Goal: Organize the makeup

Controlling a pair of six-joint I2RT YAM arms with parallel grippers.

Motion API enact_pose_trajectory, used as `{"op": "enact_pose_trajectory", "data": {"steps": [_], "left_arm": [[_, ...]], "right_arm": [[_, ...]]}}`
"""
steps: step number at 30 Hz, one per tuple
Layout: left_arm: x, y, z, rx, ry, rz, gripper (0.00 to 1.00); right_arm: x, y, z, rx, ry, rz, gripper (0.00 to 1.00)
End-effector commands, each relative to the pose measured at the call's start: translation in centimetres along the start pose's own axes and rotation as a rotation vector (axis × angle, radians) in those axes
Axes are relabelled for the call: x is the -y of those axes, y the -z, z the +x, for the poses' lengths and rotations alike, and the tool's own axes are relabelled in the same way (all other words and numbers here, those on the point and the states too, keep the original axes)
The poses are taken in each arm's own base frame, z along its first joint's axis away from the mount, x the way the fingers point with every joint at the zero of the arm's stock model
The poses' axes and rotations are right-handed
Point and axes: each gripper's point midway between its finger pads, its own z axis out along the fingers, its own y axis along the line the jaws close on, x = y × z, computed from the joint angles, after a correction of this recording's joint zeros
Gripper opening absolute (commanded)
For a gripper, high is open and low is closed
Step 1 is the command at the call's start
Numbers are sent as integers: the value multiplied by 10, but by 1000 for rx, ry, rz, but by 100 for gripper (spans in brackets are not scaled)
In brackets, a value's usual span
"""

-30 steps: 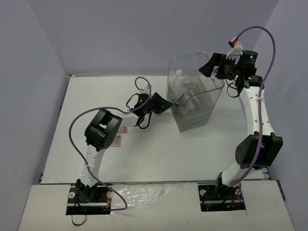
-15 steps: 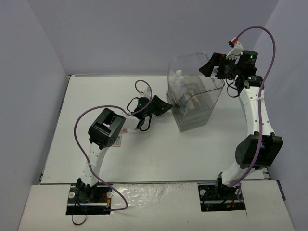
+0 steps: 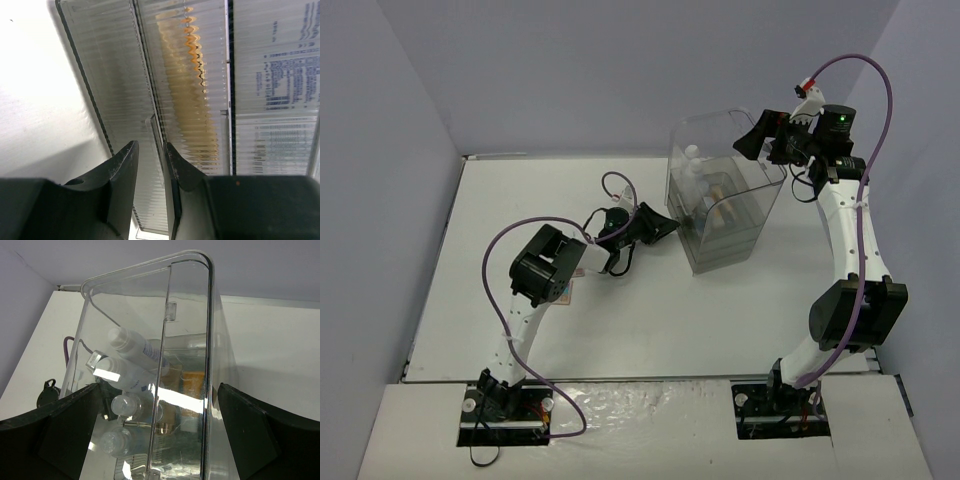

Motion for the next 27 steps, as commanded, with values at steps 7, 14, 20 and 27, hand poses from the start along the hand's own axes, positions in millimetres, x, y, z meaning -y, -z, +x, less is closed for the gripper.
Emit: {"op": "enact_pose_trajectory", "data": {"steps": [7, 14, 20, 27], "left_arm": [[68, -6, -17, 29, -69, 228, 23], [80, -7, -15, 21, -75, 263, 23], [81, -8, -14, 22, -63, 275, 22], [83, -12, -16, 27, -58, 297, 17]], "right_arm": [[-15, -1, -1, 8, 19, -47, 99], [-13, -3, 1, 3, 15, -41, 98], [-14, -3, -1, 7, 15, -42, 98], [-13, -3, 0, 5, 16, -39, 98]]}}
